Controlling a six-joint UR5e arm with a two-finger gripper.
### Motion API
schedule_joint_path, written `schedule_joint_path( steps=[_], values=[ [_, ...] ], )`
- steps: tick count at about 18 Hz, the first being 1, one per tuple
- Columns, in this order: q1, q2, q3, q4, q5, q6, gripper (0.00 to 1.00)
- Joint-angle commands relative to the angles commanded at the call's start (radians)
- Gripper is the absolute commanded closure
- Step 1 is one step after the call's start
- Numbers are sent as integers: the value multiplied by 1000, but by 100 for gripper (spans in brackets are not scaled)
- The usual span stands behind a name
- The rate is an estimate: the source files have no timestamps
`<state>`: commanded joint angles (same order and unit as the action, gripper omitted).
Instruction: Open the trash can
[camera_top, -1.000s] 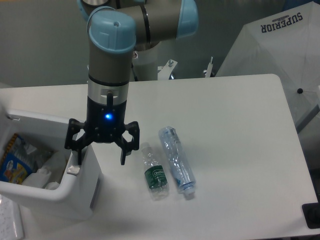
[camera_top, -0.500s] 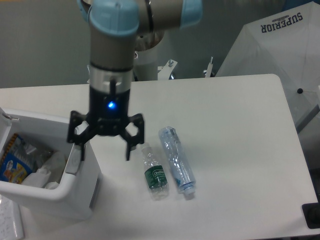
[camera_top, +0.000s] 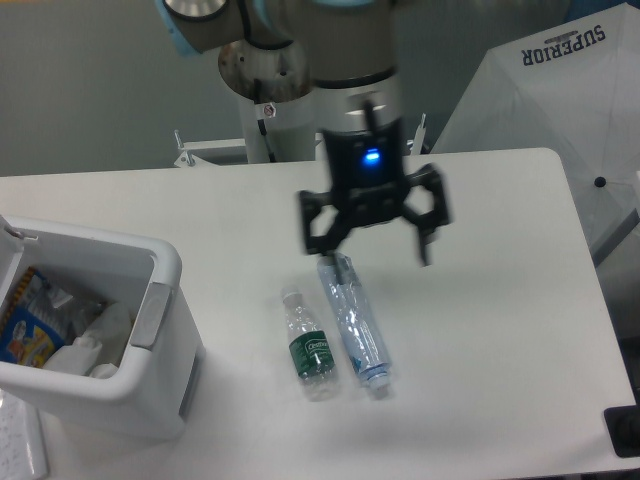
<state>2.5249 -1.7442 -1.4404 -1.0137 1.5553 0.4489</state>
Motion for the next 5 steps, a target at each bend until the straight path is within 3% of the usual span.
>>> schedule_joint_path(
  steps=[3,5],
  values=[
    [6,12,-3,-71,75,160,0],
    [8,23,-14,-86,85,189,0]
  ],
)
